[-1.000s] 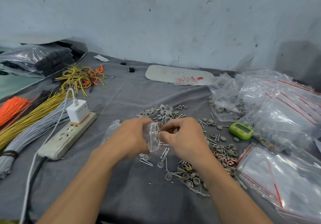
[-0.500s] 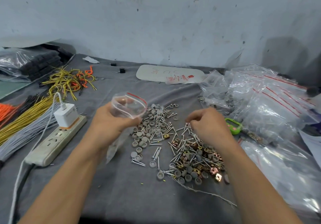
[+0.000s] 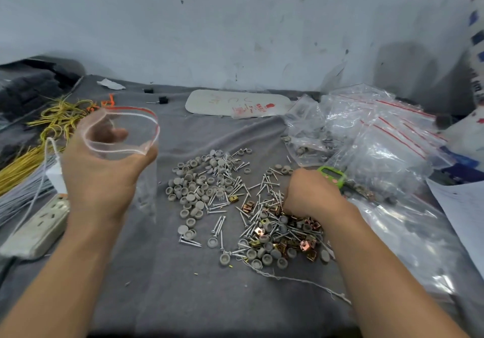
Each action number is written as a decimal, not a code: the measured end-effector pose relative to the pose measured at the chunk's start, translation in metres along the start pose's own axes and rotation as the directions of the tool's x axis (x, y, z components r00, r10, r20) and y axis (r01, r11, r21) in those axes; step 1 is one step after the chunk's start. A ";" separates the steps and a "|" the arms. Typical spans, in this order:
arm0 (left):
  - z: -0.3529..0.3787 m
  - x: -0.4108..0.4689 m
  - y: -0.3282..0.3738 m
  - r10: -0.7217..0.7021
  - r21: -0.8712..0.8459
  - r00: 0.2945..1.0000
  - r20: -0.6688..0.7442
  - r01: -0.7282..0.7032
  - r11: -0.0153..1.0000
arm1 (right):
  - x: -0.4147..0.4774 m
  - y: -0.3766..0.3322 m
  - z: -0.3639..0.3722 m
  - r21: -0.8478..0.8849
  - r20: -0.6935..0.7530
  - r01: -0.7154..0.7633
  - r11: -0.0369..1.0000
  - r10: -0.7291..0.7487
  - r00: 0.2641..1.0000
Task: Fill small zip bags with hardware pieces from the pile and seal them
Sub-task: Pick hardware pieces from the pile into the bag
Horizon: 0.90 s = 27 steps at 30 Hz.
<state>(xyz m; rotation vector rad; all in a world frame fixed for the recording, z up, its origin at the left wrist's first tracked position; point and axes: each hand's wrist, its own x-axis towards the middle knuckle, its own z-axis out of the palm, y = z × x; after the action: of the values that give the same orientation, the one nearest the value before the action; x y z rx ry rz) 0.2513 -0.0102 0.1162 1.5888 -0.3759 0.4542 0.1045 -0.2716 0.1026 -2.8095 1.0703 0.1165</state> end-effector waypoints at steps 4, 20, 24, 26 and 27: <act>0.008 -0.013 0.005 0.007 0.403 0.974 0.226 -0.100 0.910 | 0.000 -0.003 0.001 0.006 0.072 -0.005 1.000 0.004 0.997; 0.035 -0.032 -0.010 -0.208 0.589 0.773 0.599 -0.250 0.769 | -0.003 0.002 0.003 0.068 0.124 0.153 0.986 -0.160 0.979; 0.036 -0.033 -0.009 -0.205 0.593 0.765 0.611 -0.271 0.758 | -0.007 0.002 0.001 0.007 0.212 0.235 0.972 -0.232 0.949; 0.036 -0.033 -0.008 -0.207 0.600 0.763 0.612 -0.277 0.750 | -0.007 0.001 0.002 -0.003 0.187 0.233 0.973 -0.228 0.956; 0.036 -0.034 -0.007 -0.209 0.603 0.763 0.612 -0.278 0.748 | -0.007 0.000 0.003 0.015 0.168 0.223 0.975 -0.223 0.960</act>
<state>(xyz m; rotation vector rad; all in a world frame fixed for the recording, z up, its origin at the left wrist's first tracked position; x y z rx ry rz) 0.2281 -0.0472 0.0915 2.4619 -0.8507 0.0141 0.0988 -0.2668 0.1009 -2.8383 0.7124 0.3268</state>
